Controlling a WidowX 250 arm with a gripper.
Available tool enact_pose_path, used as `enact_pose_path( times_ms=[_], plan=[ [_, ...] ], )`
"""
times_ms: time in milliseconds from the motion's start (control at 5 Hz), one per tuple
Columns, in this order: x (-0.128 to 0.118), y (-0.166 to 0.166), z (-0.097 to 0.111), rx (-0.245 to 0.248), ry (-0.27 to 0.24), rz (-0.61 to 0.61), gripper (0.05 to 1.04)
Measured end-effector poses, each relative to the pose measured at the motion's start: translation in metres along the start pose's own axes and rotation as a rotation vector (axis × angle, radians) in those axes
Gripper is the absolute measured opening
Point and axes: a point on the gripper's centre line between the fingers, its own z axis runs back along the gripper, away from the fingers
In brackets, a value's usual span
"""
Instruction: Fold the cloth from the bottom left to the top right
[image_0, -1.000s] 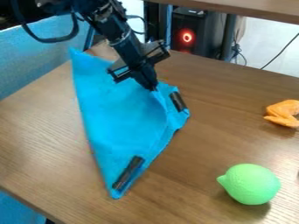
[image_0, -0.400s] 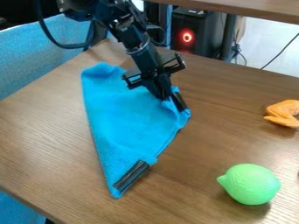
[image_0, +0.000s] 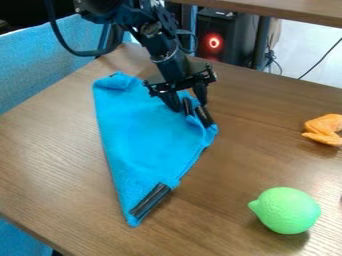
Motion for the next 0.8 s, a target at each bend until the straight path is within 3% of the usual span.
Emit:
enact_pose_path(
  times_ms=[200,400,600,800],
  plan=[
    [0.005,0.016,-0.003,0.079,-0.075,-0.154,0.997],
    [0.010,0.042,0.007,0.203,0.001,-0.325,0.998],
    [0.028,0.073,0.044,0.349,0.090,-0.365,0.999],
    [0.036,0.076,0.101,0.244,0.202,-0.365,0.999]
  ],
)
